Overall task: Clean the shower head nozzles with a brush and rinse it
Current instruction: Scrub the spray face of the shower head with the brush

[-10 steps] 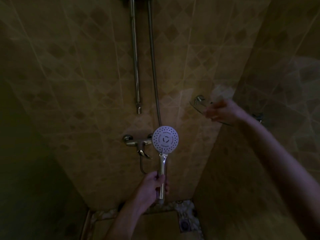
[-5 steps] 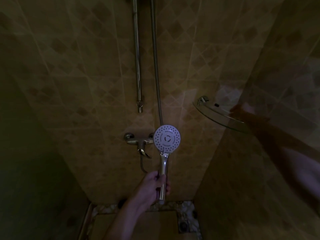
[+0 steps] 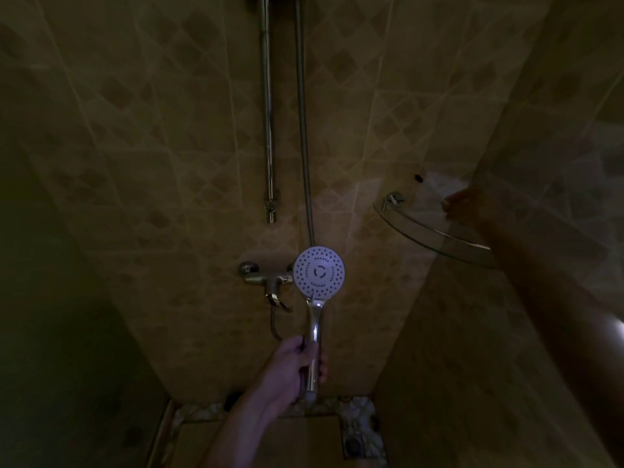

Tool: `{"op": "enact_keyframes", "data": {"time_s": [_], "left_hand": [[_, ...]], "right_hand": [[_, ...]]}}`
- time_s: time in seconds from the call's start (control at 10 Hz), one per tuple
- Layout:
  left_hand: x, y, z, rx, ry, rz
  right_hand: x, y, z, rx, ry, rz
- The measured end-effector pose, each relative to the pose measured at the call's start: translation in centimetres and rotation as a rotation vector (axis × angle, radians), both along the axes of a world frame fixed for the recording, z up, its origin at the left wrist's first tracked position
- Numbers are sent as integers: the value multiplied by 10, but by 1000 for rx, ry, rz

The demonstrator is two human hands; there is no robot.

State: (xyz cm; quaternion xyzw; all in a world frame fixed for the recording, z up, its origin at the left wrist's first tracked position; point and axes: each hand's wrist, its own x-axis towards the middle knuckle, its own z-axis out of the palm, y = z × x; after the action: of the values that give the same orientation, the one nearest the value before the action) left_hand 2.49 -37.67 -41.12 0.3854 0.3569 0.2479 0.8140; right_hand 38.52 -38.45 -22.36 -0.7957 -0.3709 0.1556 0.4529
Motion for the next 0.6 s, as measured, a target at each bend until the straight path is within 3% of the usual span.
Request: {"op": "enact_keyframes", "data": {"time_s": [0.2, 0.5, 0.6], "left_hand": [[-13, -6, 6, 53, 0, -16], [-58, -34, -7, -9, -31, -17], [-70, -43, -20, 43, 43, 0]], "right_hand": [[-73, -31, -3, -97, 10, 161], [-183, -80, -111, -37, 361, 375], [-202, -91, -147, -45, 446, 388]]}}
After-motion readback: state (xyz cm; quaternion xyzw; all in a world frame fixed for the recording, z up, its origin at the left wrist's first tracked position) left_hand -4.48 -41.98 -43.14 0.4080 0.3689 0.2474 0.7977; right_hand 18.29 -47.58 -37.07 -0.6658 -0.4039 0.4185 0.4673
